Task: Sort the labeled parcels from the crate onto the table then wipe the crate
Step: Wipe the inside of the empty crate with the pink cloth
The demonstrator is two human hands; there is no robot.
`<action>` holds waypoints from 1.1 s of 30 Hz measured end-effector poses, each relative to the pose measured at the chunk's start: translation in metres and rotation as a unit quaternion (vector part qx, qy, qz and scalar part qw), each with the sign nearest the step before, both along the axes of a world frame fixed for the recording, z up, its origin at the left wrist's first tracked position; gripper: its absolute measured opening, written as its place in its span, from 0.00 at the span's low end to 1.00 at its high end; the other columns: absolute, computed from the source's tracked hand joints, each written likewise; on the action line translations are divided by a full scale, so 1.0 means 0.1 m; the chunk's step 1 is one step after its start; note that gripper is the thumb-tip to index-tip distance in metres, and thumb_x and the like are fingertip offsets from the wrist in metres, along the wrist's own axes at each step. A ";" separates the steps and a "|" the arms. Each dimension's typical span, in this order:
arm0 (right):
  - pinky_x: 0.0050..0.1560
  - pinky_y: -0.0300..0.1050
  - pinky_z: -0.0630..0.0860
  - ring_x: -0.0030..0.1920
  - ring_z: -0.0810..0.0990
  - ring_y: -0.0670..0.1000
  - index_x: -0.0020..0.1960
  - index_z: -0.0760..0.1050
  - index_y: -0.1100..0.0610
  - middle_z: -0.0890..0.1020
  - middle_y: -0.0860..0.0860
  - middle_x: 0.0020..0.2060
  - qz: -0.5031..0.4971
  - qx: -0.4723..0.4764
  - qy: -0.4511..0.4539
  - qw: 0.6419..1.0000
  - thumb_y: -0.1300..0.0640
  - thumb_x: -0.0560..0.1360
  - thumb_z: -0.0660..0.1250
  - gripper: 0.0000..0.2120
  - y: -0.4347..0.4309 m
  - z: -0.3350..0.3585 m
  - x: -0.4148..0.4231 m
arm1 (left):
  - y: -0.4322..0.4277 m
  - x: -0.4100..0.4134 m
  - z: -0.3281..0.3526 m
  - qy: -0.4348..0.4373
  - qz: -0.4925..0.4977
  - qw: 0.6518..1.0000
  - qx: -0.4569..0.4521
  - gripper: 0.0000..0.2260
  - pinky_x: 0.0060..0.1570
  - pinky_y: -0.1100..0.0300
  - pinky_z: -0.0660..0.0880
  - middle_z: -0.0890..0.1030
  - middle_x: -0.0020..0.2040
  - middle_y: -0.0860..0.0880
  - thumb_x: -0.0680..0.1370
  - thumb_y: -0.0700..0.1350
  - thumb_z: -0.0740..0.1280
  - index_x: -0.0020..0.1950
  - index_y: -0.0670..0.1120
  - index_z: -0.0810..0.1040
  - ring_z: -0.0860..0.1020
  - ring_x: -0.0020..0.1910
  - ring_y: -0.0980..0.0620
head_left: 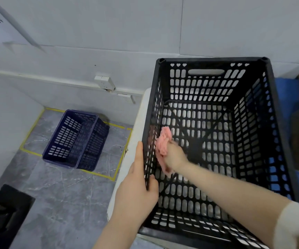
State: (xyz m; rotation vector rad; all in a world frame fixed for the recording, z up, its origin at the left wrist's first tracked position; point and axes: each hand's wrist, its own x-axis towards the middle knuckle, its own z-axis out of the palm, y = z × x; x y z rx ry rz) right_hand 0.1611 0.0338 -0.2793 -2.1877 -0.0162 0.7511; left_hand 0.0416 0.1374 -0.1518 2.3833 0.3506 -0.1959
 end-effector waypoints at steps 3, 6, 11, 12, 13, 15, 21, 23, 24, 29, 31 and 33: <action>0.31 0.32 0.74 0.40 0.82 0.47 0.55 0.74 0.58 0.80 0.53 0.46 -0.091 0.046 0.019 0.995 0.60 0.79 0.62 0.06 -0.08 0.40 0.35 | -0.01 0.00 0.00 0.001 -0.006 1.000 0.000 0.41 0.43 0.47 0.78 0.77 0.57 0.57 0.76 0.46 0.61 0.71 0.72 0.34 0.79 0.42 0.52; 0.39 0.29 0.75 0.43 0.80 0.42 0.48 0.74 0.42 0.79 0.46 0.45 -0.144 0.196 -0.168 0.955 0.54 0.76 0.66 0.06 -0.04 0.93 0.27 | 0.01 -0.01 0.01 0.007 -0.007 1.000 -0.007 0.42 0.42 0.46 0.78 0.77 0.57 0.56 0.75 0.44 0.61 0.72 0.72 0.34 0.79 0.41 0.53; 0.51 0.40 0.76 0.50 0.79 0.42 0.56 0.70 0.41 0.77 0.46 0.56 -0.169 0.304 -0.181 0.920 0.63 0.75 0.63 0.18 0.21 0.83 -0.28 | 0.02 0.01 -0.02 0.026 0.003 1.000 -0.005 0.44 0.39 0.47 0.78 0.79 0.51 0.53 0.73 0.44 0.61 0.70 0.73 0.34 0.79 0.39 0.51; 0.59 0.40 0.74 0.60 0.77 0.45 0.64 0.67 0.45 0.75 0.51 0.63 -0.152 0.274 -0.171 0.934 0.65 0.76 0.63 0.21 0.18 0.67 -0.34 | 0.02 0.01 -0.03 0.022 0.005 1.000 -0.007 0.43 0.40 0.47 0.78 0.80 0.52 0.53 0.74 0.45 0.61 0.70 0.73 0.33 0.80 0.40 0.50; 0.67 0.39 0.68 0.69 0.70 0.48 0.71 0.63 0.50 0.70 0.54 0.70 -0.100 0.225 -0.148 0.958 0.66 0.76 0.63 0.26 0.12 0.49 -0.39 | 0.02 0.02 -0.04 0.017 0.004 1.000 -0.008 0.42 0.41 0.47 0.78 0.80 0.53 0.52 0.74 0.46 0.61 0.71 0.73 0.33 0.80 0.42 0.50; 0.72 0.42 0.62 0.72 0.65 0.53 0.72 0.64 0.58 0.68 0.58 0.71 0.043 0.094 -0.050 0.993 0.66 0.77 0.62 0.25 -0.01 0.19 -0.49 | 0.01 0.03 -0.03 0.010 0.000 1.000 -0.006 0.42 0.42 0.47 0.78 0.79 0.56 0.52 0.75 0.48 0.62 0.70 0.73 0.33 0.80 0.44 0.51; 0.50 0.45 0.81 0.48 0.82 0.52 0.53 0.76 0.56 0.81 0.54 0.46 -0.116 0.098 0.117 0.981 0.64 0.77 0.62 0.07 -0.09 0.48 -0.30 | 0.00 0.01 0.03 0.017 -0.003 1.000 -0.006 0.42 0.44 0.46 0.78 0.77 0.60 0.53 0.70 0.48 0.58 0.70 0.73 0.33 0.79 0.45 0.48; 0.43 0.42 0.80 0.44 0.82 0.46 0.47 0.75 0.49 0.81 0.53 0.42 -0.150 0.184 -0.004 0.971 0.62 0.76 0.64 0.08 -0.15 0.79 -0.28 | 0.00 0.01 0.04 0.012 -0.008 1.000 -0.005 0.42 0.45 0.45 0.78 0.75 0.63 0.53 0.69 0.47 0.56 0.71 0.72 0.34 0.79 0.46 0.47; 0.40 0.36 0.78 0.42 0.80 0.41 0.44 0.74 0.45 0.80 0.50 0.41 -0.135 0.214 -0.070 0.965 0.59 0.74 0.66 0.08 -0.16 0.96 -0.32 | 0.00 0.02 0.03 0.011 -0.011 1.000 -0.011 0.42 0.45 0.45 0.78 0.75 0.63 0.53 0.70 0.45 0.57 0.72 0.72 0.35 0.79 0.45 0.46; 0.53 0.31 0.74 0.56 0.78 0.42 0.61 0.71 0.43 0.77 0.51 0.60 -0.058 0.260 -0.103 0.958 0.59 0.70 0.69 0.23 -0.04 0.85 -0.58 | 0.00 0.03 0.01 0.011 -0.003 1.000 -0.020 0.43 0.44 0.47 0.79 0.75 0.59 0.55 0.73 0.46 0.64 0.73 0.71 0.38 0.79 0.46 0.52; 0.58 0.24 0.64 0.67 0.71 0.53 0.72 0.63 0.57 0.70 0.57 0.69 0.018 0.165 -0.082 0.983 0.67 0.72 0.68 0.31 -0.04 0.52 -0.64 | 0.00 0.01 0.01 0.014 -0.002 1.000 0.002 0.45 0.46 0.48 0.78 0.73 0.62 0.56 0.73 0.42 0.63 0.71 0.72 0.34 0.78 0.47 0.54; 0.54 0.21 0.64 0.69 0.69 0.57 0.75 0.58 0.58 0.67 0.57 0.72 0.096 0.087 -0.005 0.992 0.67 0.75 0.65 0.32 -0.06 0.29 -0.71 | -0.02 0.00 0.04 0.012 -0.008 1.000 0.007 0.44 0.49 0.47 0.77 0.70 0.66 0.56 0.73 0.43 0.62 0.72 0.70 0.33 0.77 0.53 0.51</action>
